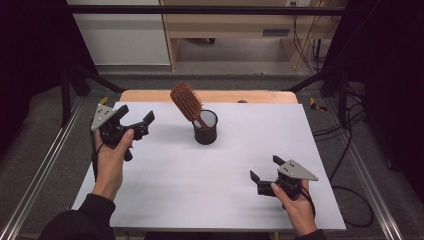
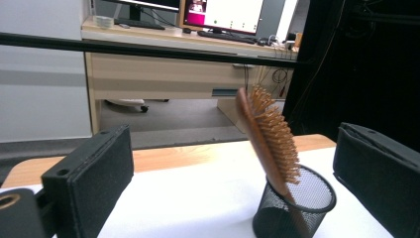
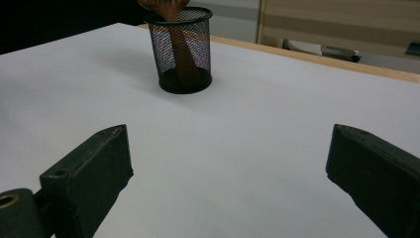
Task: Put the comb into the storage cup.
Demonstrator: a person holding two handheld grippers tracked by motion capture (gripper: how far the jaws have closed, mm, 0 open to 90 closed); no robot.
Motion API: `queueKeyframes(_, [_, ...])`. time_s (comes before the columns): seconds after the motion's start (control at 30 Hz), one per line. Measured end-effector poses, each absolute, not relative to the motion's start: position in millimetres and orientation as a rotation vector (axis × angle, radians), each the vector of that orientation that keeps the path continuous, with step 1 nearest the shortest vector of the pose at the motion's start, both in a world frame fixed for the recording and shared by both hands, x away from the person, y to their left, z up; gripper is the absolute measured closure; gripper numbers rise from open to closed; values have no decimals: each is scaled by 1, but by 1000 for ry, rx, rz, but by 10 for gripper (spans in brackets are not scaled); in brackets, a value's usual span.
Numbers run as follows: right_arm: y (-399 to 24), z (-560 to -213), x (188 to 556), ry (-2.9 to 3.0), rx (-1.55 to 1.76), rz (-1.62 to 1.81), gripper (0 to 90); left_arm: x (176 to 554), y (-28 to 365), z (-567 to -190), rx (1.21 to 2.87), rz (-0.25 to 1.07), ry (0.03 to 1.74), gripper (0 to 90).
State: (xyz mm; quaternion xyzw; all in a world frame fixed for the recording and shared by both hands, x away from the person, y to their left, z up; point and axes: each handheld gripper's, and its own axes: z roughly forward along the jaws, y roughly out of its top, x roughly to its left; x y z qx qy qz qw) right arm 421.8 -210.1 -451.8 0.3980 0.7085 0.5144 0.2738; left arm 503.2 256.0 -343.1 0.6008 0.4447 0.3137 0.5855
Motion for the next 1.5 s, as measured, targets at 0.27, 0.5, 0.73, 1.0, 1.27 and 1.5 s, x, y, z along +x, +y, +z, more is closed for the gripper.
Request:
queueKeyframes(0.27, [-210,-452,422,1906,1070,1377,43,498,269,-352,1399,747,1059,24])
queueKeyframes(0.5, [-210,-452,422,1908,1067,1374,43,495,281,-362,1387,753,1092,24])
queueKeyframes(0.73, [-210,-453,422,1912,1062,1369,42,489,287,-372,1404,758,1091,22])
queueKeyframes(1.0, [-210,-453,422,1907,1060,1366,42,477,302,-383,1405,771,1104,22])
queueKeyframes(1.27, [-210,-453,422,1909,1055,1363,42,466,317,-394,1382,771,1130,22])
queueKeyframes(1.5, [-211,-452,421,1899,1053,1361,45,458,323,-401,1379,773,1130,22])
